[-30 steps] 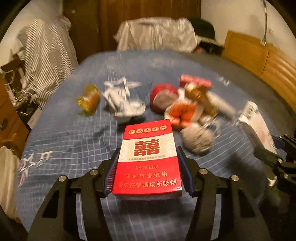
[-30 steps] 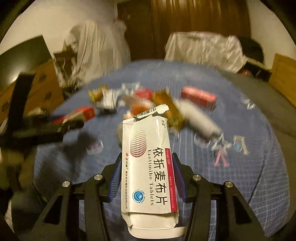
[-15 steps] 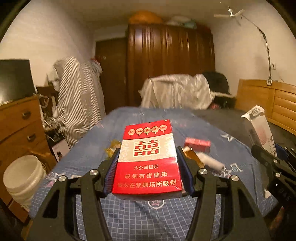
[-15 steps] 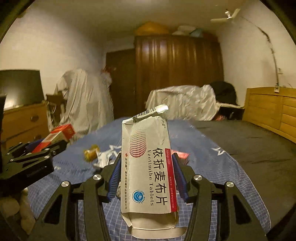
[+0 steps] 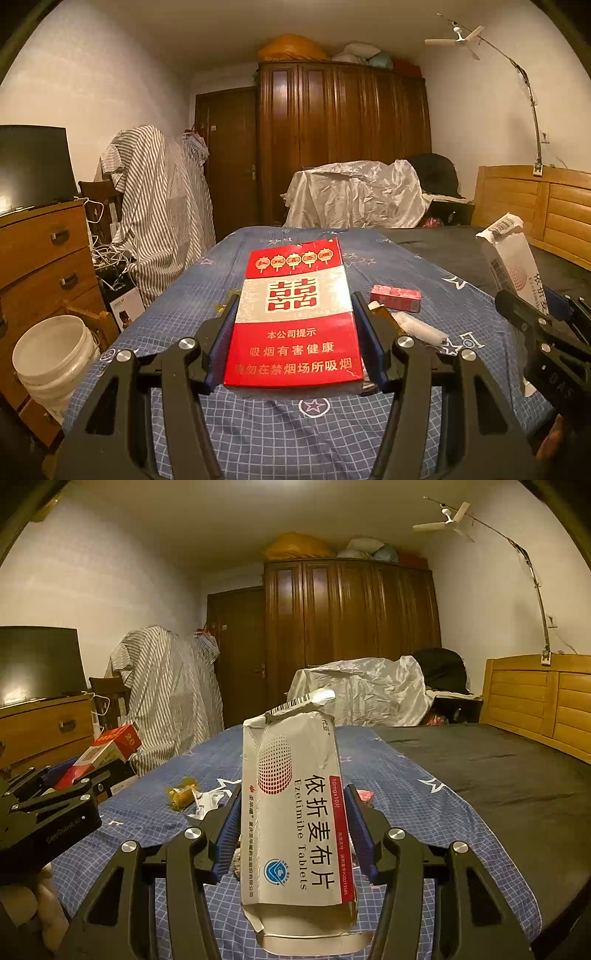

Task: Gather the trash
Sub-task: 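Carry both items over the white bucket and open both tools to drop them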

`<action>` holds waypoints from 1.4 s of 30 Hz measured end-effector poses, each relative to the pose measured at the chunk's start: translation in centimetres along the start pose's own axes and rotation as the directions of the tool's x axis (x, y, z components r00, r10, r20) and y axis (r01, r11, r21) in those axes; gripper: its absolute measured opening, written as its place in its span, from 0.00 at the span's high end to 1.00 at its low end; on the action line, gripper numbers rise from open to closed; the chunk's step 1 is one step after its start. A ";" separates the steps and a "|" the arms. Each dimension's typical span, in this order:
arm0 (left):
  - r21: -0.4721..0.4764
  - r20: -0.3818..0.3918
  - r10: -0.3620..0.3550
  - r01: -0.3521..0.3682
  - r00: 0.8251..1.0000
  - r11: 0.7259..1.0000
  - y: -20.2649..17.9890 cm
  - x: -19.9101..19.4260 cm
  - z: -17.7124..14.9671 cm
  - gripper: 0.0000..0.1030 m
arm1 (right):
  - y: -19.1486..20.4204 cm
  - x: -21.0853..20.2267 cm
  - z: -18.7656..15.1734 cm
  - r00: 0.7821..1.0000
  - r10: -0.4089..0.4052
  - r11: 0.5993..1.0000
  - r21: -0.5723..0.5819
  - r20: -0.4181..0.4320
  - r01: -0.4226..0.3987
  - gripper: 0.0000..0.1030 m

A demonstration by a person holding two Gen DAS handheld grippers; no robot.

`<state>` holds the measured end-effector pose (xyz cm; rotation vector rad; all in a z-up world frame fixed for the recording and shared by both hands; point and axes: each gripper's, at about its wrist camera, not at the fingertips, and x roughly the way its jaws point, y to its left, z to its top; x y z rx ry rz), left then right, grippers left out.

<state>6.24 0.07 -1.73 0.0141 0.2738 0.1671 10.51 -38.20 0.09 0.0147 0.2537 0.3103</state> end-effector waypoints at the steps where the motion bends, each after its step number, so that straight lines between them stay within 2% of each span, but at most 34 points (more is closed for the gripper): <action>1: -0.003 0.001 0.006 -0.006 1.000 1.000 0.3 -0.1 0.0 0.45 | 0.3 0.1 0.2 1.000 0.007 1.000 -0.002 -0.001 -0.007 0.47; 5: -0.020 0.000 0.055 -0.055 0.998 0.998 2.7 0.1 0.7 0.45 | 1.7 1.3 1.7 0.998 0.062 0.998 -0.015 -0.005 -0.062 0.47; 9: -0.050 -0.018 0.127 -0.128 0.992 0.991 6.7 0.7 1.5 0.45 | 4.7 3.5 3.5 0.989 0.145 0.989 -0.035 -0.023 -0.145 0.47; 18: -0.098 -0.074 0.264 -0.270 0.962 0.958 16.1 1.6 3.2 0.45 | 15.3 8.2 7.4 0.936 0.342 0.934 -0.081 -0.081 -0.348 0.47; 25: -0.143 -0.131 0.357 -0.374 0.925 0.917 23.9 1.3 4.1 0.45 | 26.5 11.7 10.2 0.867 0.473 0.863 -0.118 -0.158 -0.492 0.47; 33: -0.172 -0.222 0.446 -0.484 0.867 0.858 32.6 0.3 3.8 0.45 | 39.6 15.5 12.3 0.775 0.576 0.773 -0.136 -0.259 -0.620 0.47; 37: -0.186 -0.269 0.470 -0.524 0.841 0.831 36.3 0.2 3.6 0.45 | 46.7 17.4 13.3 0.719 0.617 0.723 -0.130 -0.321 -0.679 0.47; 42: -0.197 -0.345 0.457 -0.539 0.820 0.819 40.1 1.3 3.0 0.45 | 54.4 20.2 13.6 0.645 0.637 0.672 -0.106 -0.422 -0.733 0.47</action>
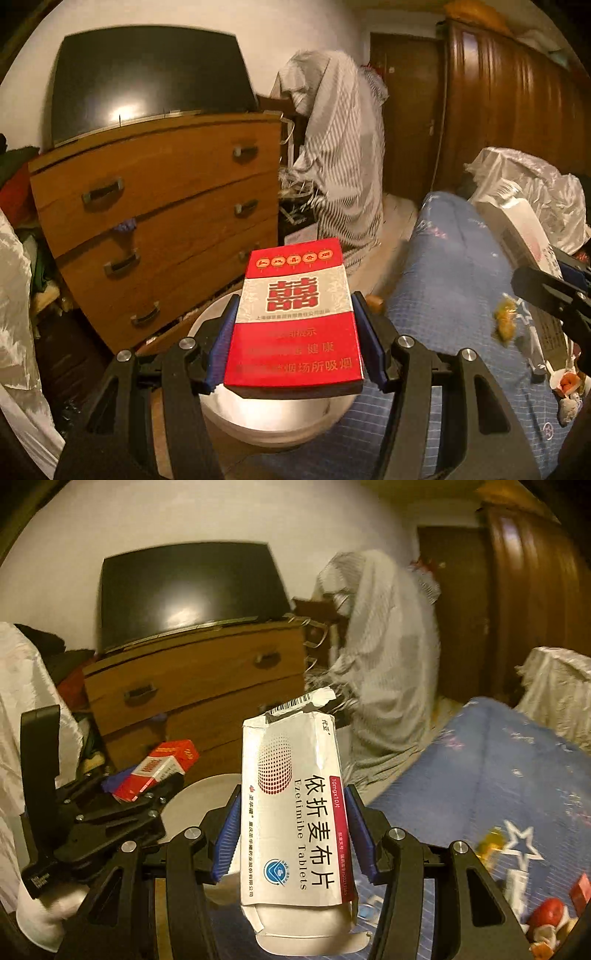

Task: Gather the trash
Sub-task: 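Carry both items over the white bucket and open both tools to drop them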

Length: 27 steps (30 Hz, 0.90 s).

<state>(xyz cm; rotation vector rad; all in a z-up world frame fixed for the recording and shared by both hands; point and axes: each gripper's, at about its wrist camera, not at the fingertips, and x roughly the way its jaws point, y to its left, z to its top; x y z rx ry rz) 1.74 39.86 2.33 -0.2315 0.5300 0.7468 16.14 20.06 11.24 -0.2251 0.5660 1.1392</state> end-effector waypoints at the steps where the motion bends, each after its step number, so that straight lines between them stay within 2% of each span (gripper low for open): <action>1: 0.000 -0.020 0.003 -0.003 1.000 1.000 0.6 0.7 0.2 0.45 | 0.1 1.1 0.4 1.000 0.012 1.000 0.001 -0.022 -0.012 0.47; 5: -0.001 -0.093 0.005 -0.005 0.996 1.000 2.3 3.2 0.4 0.45 | 1.8 7.1 2.4 0.986 0.073 0.997 0.013 -0.150 -0.072 0.47; 11: -0.005 -0.211 -0.007 0.006 0.977 1.000 5.3 7.3 0.2 0.45 | 3.6 13.7 3.0 0.944 0.115 0.993 0.015 -0.310 -0.116 0.47; 17: -0.031 -0.336 -0.040 0.031 0.941 0.999 7.3 11.5 -0.7 0.45 | 4.7 19.9 2.0 0.877 0.119 0.992 0.018 -0.466 -0.125 0.47; 22: -0.024 -0.380 -0.044 0.038 0.924 0.999 7.9 13.7 -1.5 0.45 | 5.3 22.4 1.4 0.851 0.115 0.993 0.025 -0.512 -0.118 0.47; 27: -0.026 -0.405 -0.051 0.044 0.913 0.999 8.1 14.8 -2.0 0.45 | 4.8 23.4 0.8 0.841 0.114 0.993 0.025 -0.529 -0.118 0.47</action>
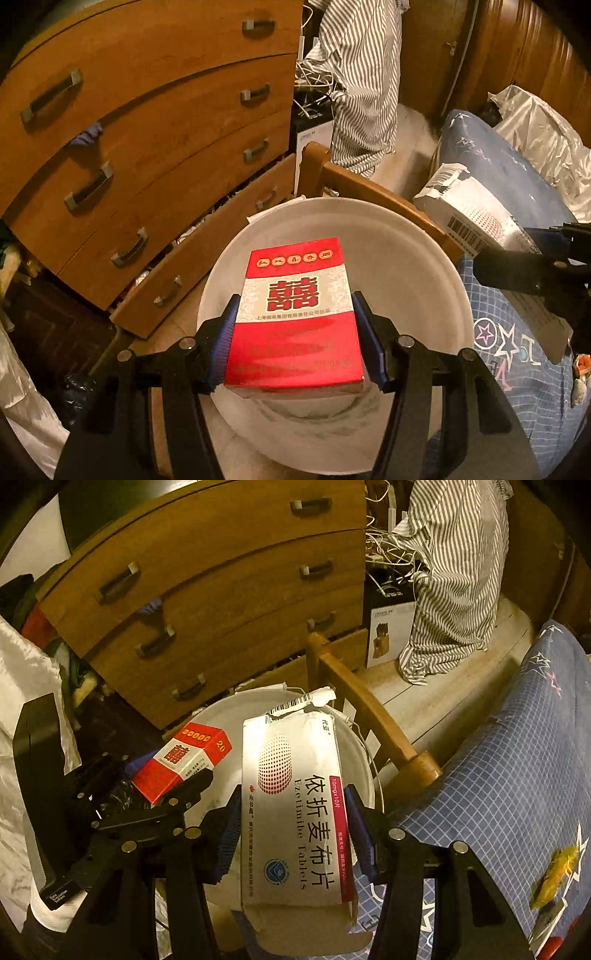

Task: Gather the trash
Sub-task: 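Carry both items over the white bucket and open both tools to drop them, then move both tools back over the bed toward the trash pile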

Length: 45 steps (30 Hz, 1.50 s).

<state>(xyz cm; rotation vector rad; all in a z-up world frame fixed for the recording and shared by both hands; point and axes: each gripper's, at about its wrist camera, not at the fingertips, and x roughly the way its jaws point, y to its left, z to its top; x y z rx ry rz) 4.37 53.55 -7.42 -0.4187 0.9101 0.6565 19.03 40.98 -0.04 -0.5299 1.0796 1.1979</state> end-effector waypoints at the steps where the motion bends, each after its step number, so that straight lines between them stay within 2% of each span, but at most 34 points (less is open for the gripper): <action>1: 0.000 0.000 0.000 0.000 1.000 1.000 0.1 0.1 0.0 0.45 | 0.1 0.3 0.1 1.000 0.001 1.000 0.000 -0.003 -0.001 0.47; 10: -0.002 -0.005 0.003 -0.003 1.000 1.000 0.7 0.7 0.3 0.45 | -1.0 0.8 -0.2 1.000 0.020 1.000 0.015 -0.009 -0.020 0.46; 11: 0.002 -0.008 0.005 -0.005 1.000 1.000 0.7 0.8 0.3 0.43 | -1.2 0.8 -0.2 1.000 0.025 1.000 0.019 -0.006 -0.025 0.45; 12: 0.002 -0.009 0.006 -0.006 1.000 1.000 0.8 0.8 0.3 0.35 | -1.3 0.9 -0.1 0.999 0.034 0.999 0.024 -0.003 -0.034 0.44; 13: 0.005 -0.006 0.014 -0.014 1.000 1.000 0.8 0.8 0.2 0.29 | -1.4 0.9 -0.1 0.999 0.043 0.999 0.032 -0.001 -0.043 0.40; 14: 0.007 0.004 0.024 -0.024 1.000 1.000 1.0 0.7 0.2 0.25 | -1.6 0.7 -0.1 0.999 0.049 0.998 0.042 0.011 -0.049 0.32; 21: -0.015 0.028 0.020 -0.019 0.999 1.000 1.8 0.0 0.2 0.25 | -3.3 -1.3 -0.5 0.994 0.077 0.992 0.090 0.074 -0.084 0.30; 26: 0.001 0.057 0.000 0.000 0.998 1.000 0.2 -1.5 -0.4 0.25 | -4.6 -4.4 -3.2 0.983 0.104 0.987 0.109 0.151 -0.121 0.30; 29: 0.044 0.084 -0.049 0.046 0.995 0.998 -2.4 -3.0 -1.5 0.25 | -5.9 -7.7 -7.4 0.967 0.098 0.986 0.112 0.234 -0.127 0.30; 31: 0.081 0.094 -0.081 0.073 0.992 0.994 -4.3 -3.7 -2.3 0.25 | -7.5 -10.4 -11.9 0.949 0.083 0.985 0.120 0.304 -0.124 0.30; 34: 0.165 0.086 -0.149 0.134 0.985 0.977 -8.9 -4.2 -4.2 0.25 | -10.2 -13.0 -18.5 0.931 0.021 0.985 0.154 0.366 -0.083 0.30; 37: 0.260 0.050 -0.228 0.207 0.972 0.943 -14.7 -4.1 -6.8 0.25 | -14.4 -16.1 -27.5 0.908 -0.071 0.969 0.246 0.413 -0.036 0.30; 41: 0.347 -0.019 -0.301 0.289 0.953 0.892 -21.4 -3.1 -10.0 0.25 | -18.9 -19.3 -38.4 0.879 -0.221 0.931 0.359 0.422 0.062 0.30; 43: 0.394 -0.066 -0.332 0.330 0.941 0.857 -25.2 -2.4 -12.0 0.25 | -21.5 -21.2 -44.4 0.859 -0.317 0.894 0.428 0.402 0.129 0.30; 45: 0.421 -0.102 -0.358 0.366 0.928 0.830 -28.1 -2.0 -13.7 0.25 | -23.8 -22.6 -49.2 0.844 -0.378 0.861 0.479 0.380 0.170 0.30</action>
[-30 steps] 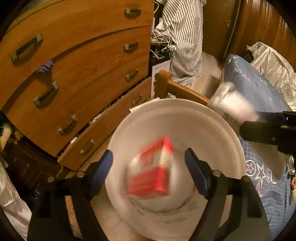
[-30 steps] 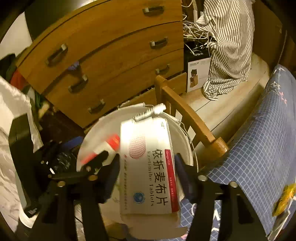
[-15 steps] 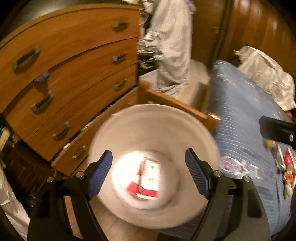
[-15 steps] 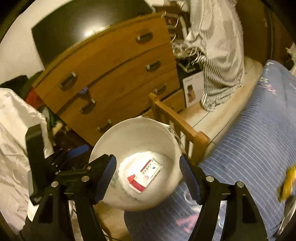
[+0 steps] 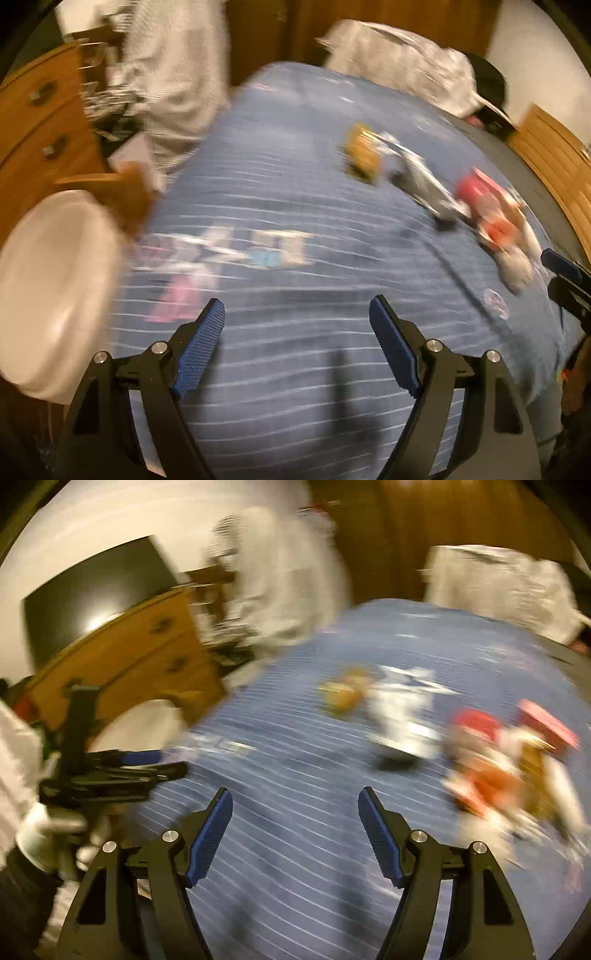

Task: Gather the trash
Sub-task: 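Move both tools back over the bed toward the trash pile, then grasp the white snack wrapper with left tool while right tool grasps grey towel ball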

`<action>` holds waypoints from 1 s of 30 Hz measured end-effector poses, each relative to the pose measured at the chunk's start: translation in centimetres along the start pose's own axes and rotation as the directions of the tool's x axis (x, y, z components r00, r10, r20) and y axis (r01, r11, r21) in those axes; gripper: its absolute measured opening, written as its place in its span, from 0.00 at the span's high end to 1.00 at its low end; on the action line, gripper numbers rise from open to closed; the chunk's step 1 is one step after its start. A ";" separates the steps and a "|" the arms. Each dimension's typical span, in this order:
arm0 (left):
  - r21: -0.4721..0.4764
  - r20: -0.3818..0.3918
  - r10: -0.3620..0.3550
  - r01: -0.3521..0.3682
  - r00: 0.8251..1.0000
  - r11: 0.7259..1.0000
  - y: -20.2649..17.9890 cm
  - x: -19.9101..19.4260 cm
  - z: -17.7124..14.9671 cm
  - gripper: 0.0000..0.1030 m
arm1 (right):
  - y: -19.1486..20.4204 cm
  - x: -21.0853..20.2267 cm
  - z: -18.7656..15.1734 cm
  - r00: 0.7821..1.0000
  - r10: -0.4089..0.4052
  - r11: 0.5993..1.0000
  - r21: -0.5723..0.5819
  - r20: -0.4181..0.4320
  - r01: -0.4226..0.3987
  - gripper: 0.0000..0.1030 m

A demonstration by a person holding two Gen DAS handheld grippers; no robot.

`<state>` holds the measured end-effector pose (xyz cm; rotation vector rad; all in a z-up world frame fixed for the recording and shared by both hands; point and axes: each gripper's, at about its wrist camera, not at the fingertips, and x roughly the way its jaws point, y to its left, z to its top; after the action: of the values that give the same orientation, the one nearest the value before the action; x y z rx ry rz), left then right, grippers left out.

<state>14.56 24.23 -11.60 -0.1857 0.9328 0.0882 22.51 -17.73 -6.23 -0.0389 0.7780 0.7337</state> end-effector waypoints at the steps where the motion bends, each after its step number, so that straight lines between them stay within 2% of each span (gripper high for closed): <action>1: 0.027 -0.013 -0.022 0.023 1.000 0.999 -1.9 0.9 0.0 0.25 | -2.5 -1.0 -1.1 0.999 -0.036 0.999 0.029 -0.005 0.036 0.30; 5: 0.104 -0.049 -0.075 0.079 0.996 0.991 -7.6 3.6 -0.2 0.25 | -9.2 -3.2 -4.5 0.994 -0.110 0.988 0.109 -0.021 0.112 0.30; 9: 0.161 -0.077 -0.102 0.113 0.992 0.980 -12.0 6.1 -0.4 0.25 | -12.5 -2.9 -6.0 0.996 -0.087 0.989 0.116 -0.034 0.091 0.30; 14: 0.174 -0.085 -0.073 0.087 0.994 0.981 -13.7 8.4 0.4 0.22 | -11.9 0.8 -4.7 0.997 -0.042 0.996 0.078 -0.065 0.047 0.30; 17: 0.122 -0.073 -0.094 0.103 0.993 0.987 -13.5 8.8 2.2 0.22 | -11.3 3.4 -3.4 0.995 -0.046 0.997 0.055 -0.087 0.050 0.30; 21: 0.035 0.001 -0.112 0.112 0.994 0.993 -13.2 8.2 6.1 0.20 | -11.2 5.1 -2.6 0.993 -0.054 0.996 0.060 -0.104 0.060 0.30; 24: -0.007 0.054 -0.092 0.093 0.994 0.996 -13.9 8.5 9.1 0.13 | -11.9 5.9 -3.0 0.992 -0.047 0.994 0.091 -0.114 0.057 0.31; 26: -0.022 0.043 -0.076 0.077 0.996 0.997 -14.5 9.8 10.9 0.13 | -12.2 6.3 -3.2 0.992 -0.050 0.993 0.101 -0.118 0.062 0.31; 30: 0.029 0.002 0.022 -0.022 1.000 0.999 -16.3 13.3 12.4 0.13 | -11.9 6.6 -3.1 0.991 -0.055 0.994 0.086 -0.125 0.066 0.32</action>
<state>34.75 10.63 -13.15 -0.1489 0.9343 0.0951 31.09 -23.77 -15.48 -0.0259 0.9226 0.6424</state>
